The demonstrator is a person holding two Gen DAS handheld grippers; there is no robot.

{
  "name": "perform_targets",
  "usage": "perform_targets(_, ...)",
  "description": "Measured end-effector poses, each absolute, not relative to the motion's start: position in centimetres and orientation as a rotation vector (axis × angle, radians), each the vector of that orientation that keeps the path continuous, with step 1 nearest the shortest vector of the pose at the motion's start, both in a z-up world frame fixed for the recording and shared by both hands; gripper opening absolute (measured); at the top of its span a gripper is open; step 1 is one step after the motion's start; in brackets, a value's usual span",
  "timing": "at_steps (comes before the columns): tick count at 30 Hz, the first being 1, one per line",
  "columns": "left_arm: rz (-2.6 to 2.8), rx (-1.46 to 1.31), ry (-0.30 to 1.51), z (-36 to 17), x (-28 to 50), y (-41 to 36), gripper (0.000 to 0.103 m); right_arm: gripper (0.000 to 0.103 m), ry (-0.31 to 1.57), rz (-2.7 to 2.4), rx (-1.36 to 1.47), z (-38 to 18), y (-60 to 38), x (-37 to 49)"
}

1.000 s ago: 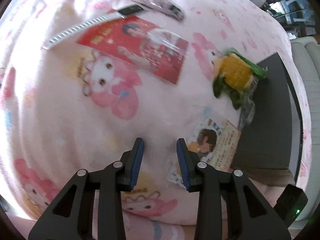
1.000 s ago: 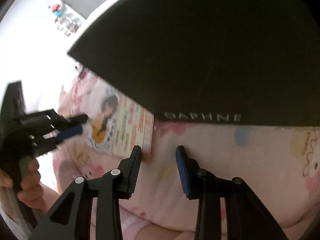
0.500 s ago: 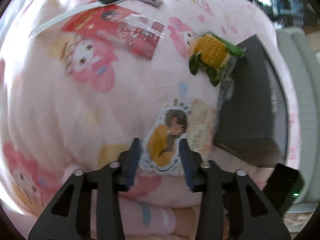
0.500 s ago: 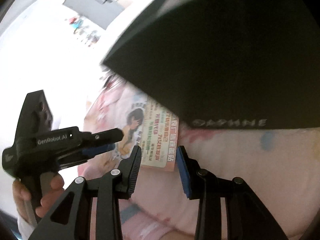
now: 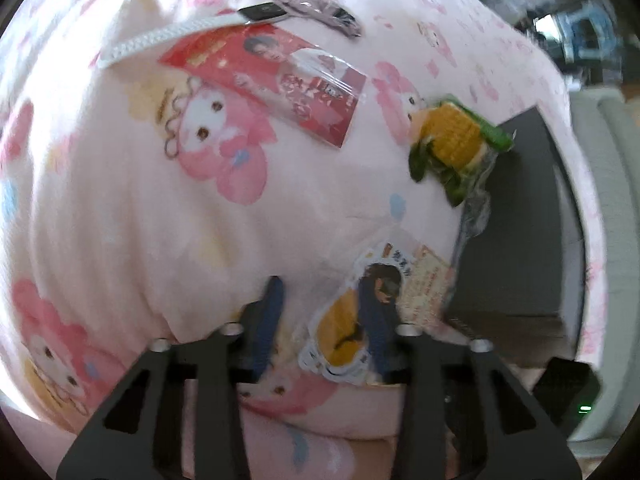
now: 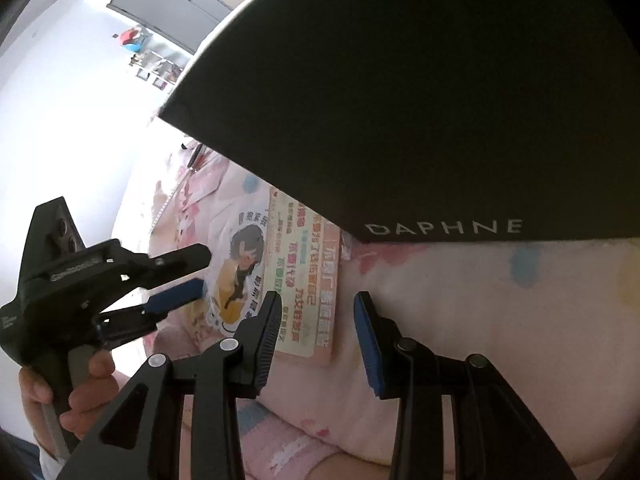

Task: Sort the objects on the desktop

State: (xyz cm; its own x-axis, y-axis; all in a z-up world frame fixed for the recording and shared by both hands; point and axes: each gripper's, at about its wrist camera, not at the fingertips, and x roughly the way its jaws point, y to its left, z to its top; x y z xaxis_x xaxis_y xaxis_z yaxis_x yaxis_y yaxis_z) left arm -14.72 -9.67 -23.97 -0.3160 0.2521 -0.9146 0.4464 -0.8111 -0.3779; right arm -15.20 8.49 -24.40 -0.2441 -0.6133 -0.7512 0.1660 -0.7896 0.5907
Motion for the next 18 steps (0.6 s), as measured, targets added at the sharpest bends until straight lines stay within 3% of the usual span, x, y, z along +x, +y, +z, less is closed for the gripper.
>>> perform_targets(5,-2.313,1.784,0.848,-23.5,-14.5,-8.6,0.03,0.033,-0.472,-2.018,1.471,-23.7,7.1,-14.2)
perform_targets(8,-2.309,1.85,0.953,-23.5,-13.9,-8.5,0.043,0.033,-0.422,-1.993,1.516,-22.9,7.0,-13.7)
perform_targets(11,-2.272,1.883,0.967,-24.0,-14.0,-8.5,0.046,0.033,-0.308,-1.959,1.659,-23.5,6.7,-13.5)
perform_targets(18,-2.26,1.806,1.036,-24.3,-14.6,-9.4,0.045,0.033,-0.454,-2.085,1.552,-23.3,7.7,-14.3)
